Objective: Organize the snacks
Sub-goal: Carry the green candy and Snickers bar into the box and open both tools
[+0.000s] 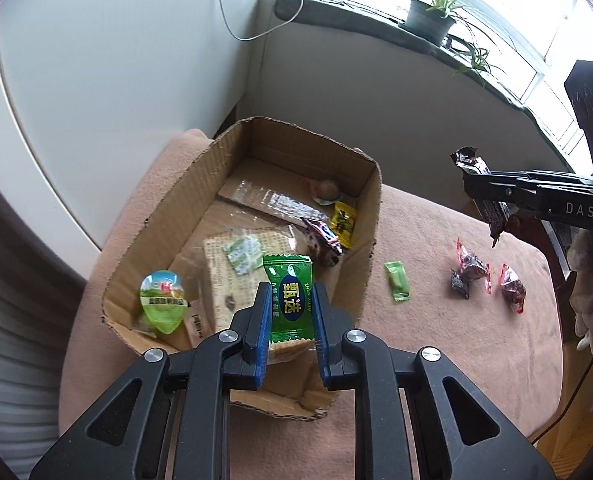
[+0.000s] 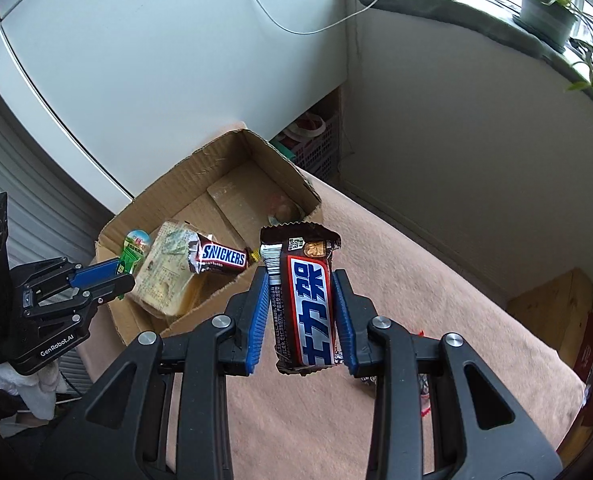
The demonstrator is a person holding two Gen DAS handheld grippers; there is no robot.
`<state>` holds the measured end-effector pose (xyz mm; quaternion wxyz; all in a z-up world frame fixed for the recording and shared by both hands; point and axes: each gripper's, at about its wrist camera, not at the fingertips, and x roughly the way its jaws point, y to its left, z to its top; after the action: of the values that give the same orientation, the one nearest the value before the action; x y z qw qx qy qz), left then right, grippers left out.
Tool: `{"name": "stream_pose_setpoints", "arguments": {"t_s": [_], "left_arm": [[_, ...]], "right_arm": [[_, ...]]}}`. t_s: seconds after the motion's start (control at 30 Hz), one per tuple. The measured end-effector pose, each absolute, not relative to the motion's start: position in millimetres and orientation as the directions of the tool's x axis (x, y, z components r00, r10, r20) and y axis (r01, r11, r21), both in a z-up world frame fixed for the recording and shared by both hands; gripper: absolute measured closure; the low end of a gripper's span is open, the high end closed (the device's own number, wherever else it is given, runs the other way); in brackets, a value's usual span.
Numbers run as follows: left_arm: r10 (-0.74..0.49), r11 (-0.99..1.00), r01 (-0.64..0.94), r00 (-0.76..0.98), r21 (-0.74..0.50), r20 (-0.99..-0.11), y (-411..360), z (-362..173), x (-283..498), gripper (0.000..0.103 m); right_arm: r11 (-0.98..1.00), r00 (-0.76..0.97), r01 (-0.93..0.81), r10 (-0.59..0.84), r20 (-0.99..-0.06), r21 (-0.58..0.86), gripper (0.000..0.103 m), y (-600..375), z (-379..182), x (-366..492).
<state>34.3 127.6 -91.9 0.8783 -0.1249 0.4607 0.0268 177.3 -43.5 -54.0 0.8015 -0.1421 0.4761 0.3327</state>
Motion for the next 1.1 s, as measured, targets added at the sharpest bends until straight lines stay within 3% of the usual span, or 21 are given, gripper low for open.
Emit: {"name": "stream_pose_setpoints", "arguments": {"t_s": [0.8, 0.87, 0.93, 1.0, 1.1], "left_arm": [[-0.004, 0.945, -0.274, 0.534, -0.178, -0.846, 170, -104, 44, 0.084], [-0.002, 0.945, -0.277, 0.533, -0.176, -0.846, 171, -104, 45, 0.084], [0.003, 0.944, -0.282, 0.523, -0.17, -0.852, 171, -105, 46, 0.076], [0.001, 0.942, -0.286, 0.519, -0.173, -0.855, 172, -106, 46, 0.068], [0.004, 0.94, -0.292, 0.521, -0.174, -0.854, 173, -105, 46, 0.067]], "right_arm": [[0.656, 0.237, -0.752, 0.363, -0.901, 0.067, 0.071, 61, -84, 207], [0.65, 0.239, -0.757, 0.365, -0.9, 0.062, 0.065, 63, -83, 206], [0.65, 0.257, -0.758, 0.37, -0.893, 0.052, 0.036, 63, -80, 205], [0.652, 0.267, -0.756, 0.383, -0.885, 0.054, 0.031, 63, -77, 205], [0.661, 0.266, -0.747, 0.394, -0.88, 0.07, 0.031, 59, -74, 206]]}}
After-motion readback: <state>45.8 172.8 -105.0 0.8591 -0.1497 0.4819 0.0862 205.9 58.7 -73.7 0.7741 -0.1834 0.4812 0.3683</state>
